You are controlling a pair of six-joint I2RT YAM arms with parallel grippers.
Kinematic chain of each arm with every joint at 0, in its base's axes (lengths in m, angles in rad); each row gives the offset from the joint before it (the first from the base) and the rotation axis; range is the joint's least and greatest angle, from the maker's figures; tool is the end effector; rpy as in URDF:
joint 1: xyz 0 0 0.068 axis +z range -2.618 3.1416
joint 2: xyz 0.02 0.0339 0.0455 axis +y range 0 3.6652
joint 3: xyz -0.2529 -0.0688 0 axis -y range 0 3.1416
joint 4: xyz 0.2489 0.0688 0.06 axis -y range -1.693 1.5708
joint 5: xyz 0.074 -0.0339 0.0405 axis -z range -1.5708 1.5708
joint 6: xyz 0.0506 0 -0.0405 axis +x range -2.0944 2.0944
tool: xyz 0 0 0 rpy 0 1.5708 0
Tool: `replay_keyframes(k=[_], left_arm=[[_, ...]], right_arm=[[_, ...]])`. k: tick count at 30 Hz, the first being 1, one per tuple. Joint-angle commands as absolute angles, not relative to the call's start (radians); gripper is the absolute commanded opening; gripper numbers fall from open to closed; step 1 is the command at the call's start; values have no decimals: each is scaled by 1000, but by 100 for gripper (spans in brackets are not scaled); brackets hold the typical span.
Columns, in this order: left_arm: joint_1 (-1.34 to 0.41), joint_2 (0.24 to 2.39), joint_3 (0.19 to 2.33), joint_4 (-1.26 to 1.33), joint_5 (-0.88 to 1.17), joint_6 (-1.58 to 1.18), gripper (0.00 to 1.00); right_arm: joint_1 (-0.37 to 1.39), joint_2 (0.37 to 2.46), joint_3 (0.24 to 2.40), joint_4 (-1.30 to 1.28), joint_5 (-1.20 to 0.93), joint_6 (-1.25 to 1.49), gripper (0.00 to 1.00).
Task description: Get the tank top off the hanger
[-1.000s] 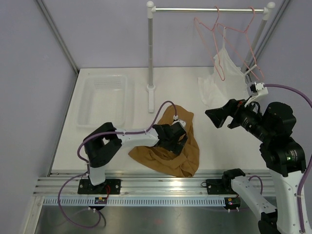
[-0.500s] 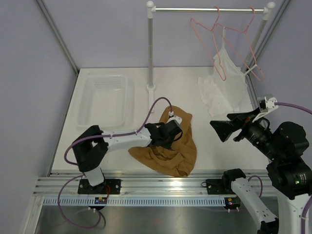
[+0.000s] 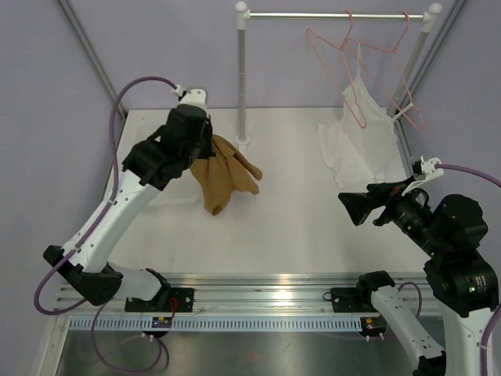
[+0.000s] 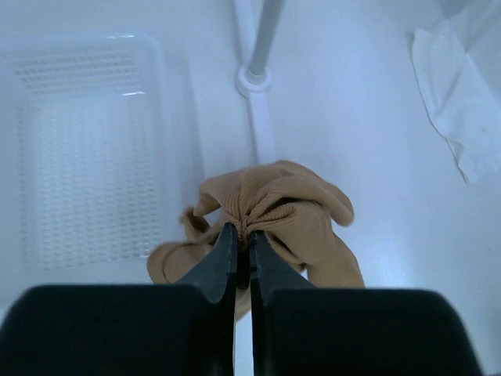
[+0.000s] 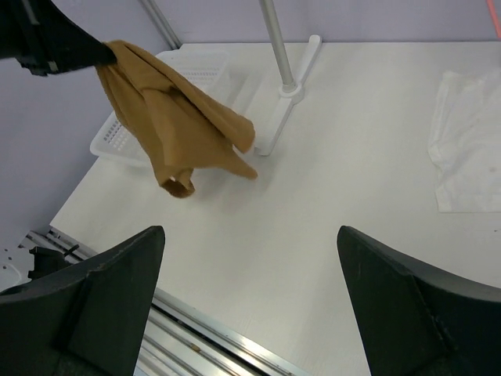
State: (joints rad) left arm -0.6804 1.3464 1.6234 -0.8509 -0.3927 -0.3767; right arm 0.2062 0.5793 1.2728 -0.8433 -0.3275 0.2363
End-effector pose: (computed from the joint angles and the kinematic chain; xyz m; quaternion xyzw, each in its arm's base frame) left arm 0.2362 -0.1662 0.4203 0.0381 0.8656 -0.0885 0.4913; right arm 0.0769 0.0327 0.4390 -0.0951 0.7494 0.2618 0.6007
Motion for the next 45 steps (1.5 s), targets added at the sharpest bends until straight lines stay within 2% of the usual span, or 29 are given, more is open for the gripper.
replay_keyframes(k=[1,7,15,18,20,23,25,29,35,39,40,41,42,44,45], left_arm=[[-541,1365,1782,-951,-394,-288,0],[-327,1433,1940,-1011,-261,-235,0],[-114,1511,1985,-1017,-192,-232,0],[-42,1618,2081,-1063,-120,-233,0],[-8,1708,2252,-1118,-89,-235,0],[0,1749,2405,-1163,-77,-241,0],[-2,1756,2433,-1167,-72,-245,0],[32,1743,2409,-1152,-33,-244,0],[31,1716,2206,-1111,-12,-239,0],[28,1703,2080,-1075,-69,-255,1],[29,1701,2051,-1075,-71,-256,37],[28,1695,2043,-1074,-78,-261,59],[29,1689,2040,-1078,-84,-264,66],[29,1651,2033,-1077,-89,-268,90],[29,1632,2033,-1086,-89,-270,99]], right_arm=[[204,571,1287,-841,-288,215,99],[204,561,1278,-851,-258,210,99],[204,564,1250,-839,-245,215,99],[204,572,1239,-833,-250,218,99],[204,575,1241,-839,-247,212,99],[204,563,1236,-841,-233,210,99],[204,558,1227,-841,-224,207,100],[206,561,1210,-838,-227,213,100],[204,538,1171,-821,-244,247,99],[204,538,1147,-818,-279,258,100],[204,538,1149,-821,-281,253,99],[206,537,1150,-822,-279,250,100],[204,535,1158,-830,-269,247,100],[204,537,1169,-836,-261,241,100],[204,537,1180,-841,-256,241,100]])
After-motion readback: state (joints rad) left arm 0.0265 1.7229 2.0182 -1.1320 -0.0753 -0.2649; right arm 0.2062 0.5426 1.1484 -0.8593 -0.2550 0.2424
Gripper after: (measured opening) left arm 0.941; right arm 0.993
